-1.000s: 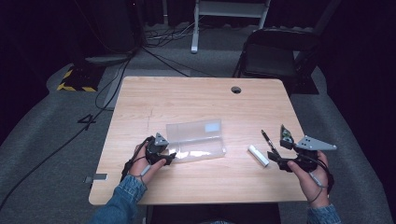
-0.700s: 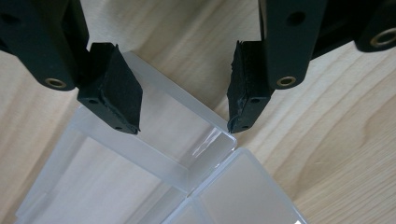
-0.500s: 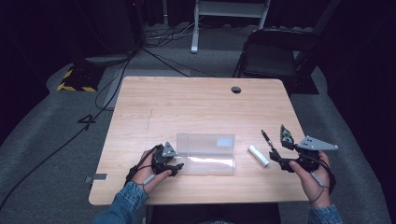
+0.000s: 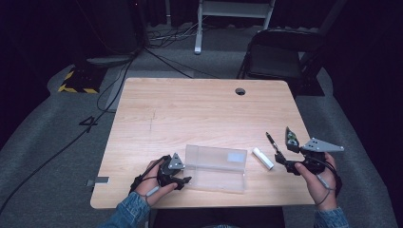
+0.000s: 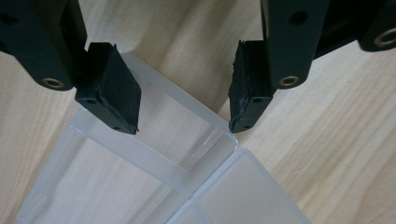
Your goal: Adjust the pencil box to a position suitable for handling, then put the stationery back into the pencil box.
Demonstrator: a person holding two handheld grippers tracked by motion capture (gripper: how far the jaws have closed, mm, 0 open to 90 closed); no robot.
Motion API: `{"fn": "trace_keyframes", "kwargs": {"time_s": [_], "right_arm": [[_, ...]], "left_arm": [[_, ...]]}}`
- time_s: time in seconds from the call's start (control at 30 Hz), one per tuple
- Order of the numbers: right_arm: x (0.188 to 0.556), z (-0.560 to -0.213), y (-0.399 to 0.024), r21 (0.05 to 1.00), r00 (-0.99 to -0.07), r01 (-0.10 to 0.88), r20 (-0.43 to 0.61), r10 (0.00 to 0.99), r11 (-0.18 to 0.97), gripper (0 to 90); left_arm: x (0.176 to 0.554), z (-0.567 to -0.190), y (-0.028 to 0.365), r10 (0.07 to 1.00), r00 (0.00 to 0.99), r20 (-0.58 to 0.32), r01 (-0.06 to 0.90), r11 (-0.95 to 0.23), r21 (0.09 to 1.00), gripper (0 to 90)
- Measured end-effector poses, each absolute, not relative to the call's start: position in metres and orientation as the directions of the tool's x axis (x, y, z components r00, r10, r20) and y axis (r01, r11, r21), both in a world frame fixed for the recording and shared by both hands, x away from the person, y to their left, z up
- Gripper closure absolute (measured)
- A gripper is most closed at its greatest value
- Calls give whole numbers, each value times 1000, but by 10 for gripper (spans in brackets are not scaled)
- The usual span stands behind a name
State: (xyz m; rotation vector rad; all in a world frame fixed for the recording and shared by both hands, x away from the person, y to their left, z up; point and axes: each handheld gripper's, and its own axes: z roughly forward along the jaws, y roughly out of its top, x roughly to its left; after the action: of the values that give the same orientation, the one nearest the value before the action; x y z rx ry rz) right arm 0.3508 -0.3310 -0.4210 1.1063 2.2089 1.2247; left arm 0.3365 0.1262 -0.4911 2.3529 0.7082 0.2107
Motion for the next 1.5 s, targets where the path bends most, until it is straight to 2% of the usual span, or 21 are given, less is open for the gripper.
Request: {"fn": "trace_keyframes", "kwargs": {"time_s": [0.1, 0.2, 0.3, 0.47, 0.87, 1.0, 1.2, 1.23, 1.33, 1.5], "right_arm": [[351, -422, -331, 833, -615, 459, 45, 787, 311, 275], [350, -421, -331, 835, -614, 456, 44, 788, 309, 275], [351, -421, -332, 835, -615, 455, 42, 788, 310, 275], [352, -423, -333, 829, -614, 462, 44, 788, 314, 274], [362, -425, -333, 824, -583, 489, 63, 810, 288, 241], [367, -425, -331, 827, -571, 478, 38, 820, 295, 296], [377, -424, -331, 837, -543, 487, 68, 837, 248, 398], [379, -424, -332, 836, -544, 488, 66, 837, 251, 453], [384, -426, -333, 831, -523, 509, 92, 847, 224, 476], [391, -434, -335, 806, -489, 543, 73, 869, 237, 503]], "left_arm": [[336, -491, 124, 539, 841, -32, 432, -637, 638, 412], [336, -492, 125, 545, 838, -34, 435, -629, 645, 324], [337, -489, 127, 556, 829, -52, 439, -591, 676, 299], [338, -483, 134, 593, 804, -55, 441, -530, 724, 294], [336, -470, 163, 690, 722, -57, 474, -432, 767, 287], [337, -470, 177, 730, 681, -48, 502, -419, 757, 281], [345, -477, 196, 801, 598, -29, 569, -399, 719, 274], [347, -479, 198, 814, 579, -37, 591, -388, 707, 273], [352, -487, 202, 832, 555, -33, 620, -386, 683, 267], [354, -494, 202, 833, 553, -24, 628, -398, 668, 256]]}}
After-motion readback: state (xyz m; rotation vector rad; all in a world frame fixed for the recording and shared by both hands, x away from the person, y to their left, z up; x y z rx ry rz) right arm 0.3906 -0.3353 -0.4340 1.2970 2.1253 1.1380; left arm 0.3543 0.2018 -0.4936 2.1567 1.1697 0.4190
